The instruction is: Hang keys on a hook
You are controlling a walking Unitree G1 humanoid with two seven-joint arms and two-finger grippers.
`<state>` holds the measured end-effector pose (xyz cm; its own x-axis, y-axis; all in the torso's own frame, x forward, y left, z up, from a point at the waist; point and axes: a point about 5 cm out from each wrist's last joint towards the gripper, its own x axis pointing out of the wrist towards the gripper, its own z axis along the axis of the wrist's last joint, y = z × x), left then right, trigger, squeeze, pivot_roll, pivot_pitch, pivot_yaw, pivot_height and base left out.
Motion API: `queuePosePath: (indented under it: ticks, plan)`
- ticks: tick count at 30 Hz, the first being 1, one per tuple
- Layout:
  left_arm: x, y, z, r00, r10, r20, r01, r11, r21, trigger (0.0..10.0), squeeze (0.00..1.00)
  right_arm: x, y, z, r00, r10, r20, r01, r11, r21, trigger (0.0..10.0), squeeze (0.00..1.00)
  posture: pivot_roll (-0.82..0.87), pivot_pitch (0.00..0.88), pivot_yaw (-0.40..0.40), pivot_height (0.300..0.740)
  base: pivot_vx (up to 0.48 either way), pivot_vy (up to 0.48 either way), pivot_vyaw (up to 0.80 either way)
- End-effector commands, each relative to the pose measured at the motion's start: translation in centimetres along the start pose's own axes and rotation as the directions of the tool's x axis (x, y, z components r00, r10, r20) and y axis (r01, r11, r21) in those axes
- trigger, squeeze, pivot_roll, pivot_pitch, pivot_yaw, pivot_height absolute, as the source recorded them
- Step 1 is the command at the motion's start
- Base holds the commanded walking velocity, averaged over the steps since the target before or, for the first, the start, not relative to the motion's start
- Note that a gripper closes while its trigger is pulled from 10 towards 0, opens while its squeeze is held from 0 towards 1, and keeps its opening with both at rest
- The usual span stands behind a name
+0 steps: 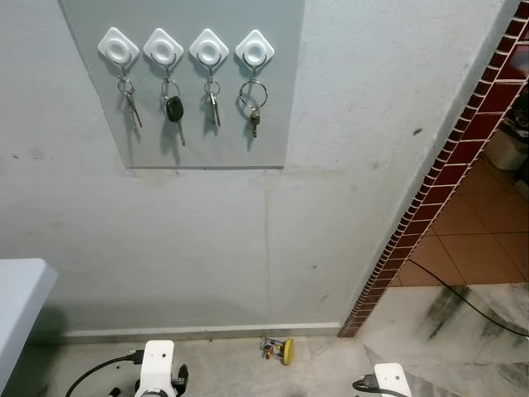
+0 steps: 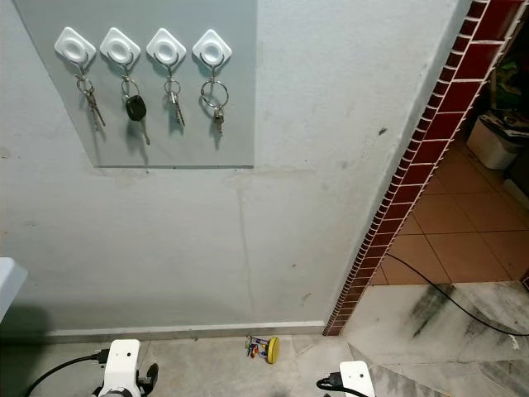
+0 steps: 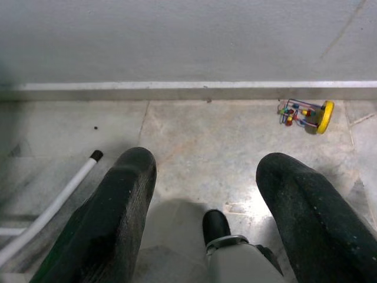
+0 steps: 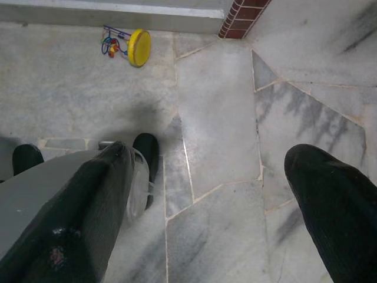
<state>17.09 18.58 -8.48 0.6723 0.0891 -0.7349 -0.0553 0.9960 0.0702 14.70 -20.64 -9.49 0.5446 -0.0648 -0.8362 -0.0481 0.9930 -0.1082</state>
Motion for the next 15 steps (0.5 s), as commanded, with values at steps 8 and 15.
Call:
queuePosePath:
  ticks: [8, 15]
  plan:
    - [-0.01, 0.2, -0.05, 1.0, 0.002, -0.005, -0.002, 1.0, -0.009, 10.0, 0.0, 0.02, 0.03, 0.15, 1.0, 0.002, 0.009, -0.002, 1.0, 0.009, 10.0, 0.0, -0.1, 0.046, 0.014, 0.74, 0.0, -0.48, 0.0]
    - [-0.03, 0.24, -0.12, 1.0, 0.005, -0.007, -0.005, 1.0, -0.021, 10.0, 0.0, -0.01, -0.06, 0.05, 1.0, 0.003, 0.007, -0.003, 1.0, 0.023, 10.0, 0.0, -0.1, 0.048, 0.009, 0.74, 0.0, -0.48, 0.0]
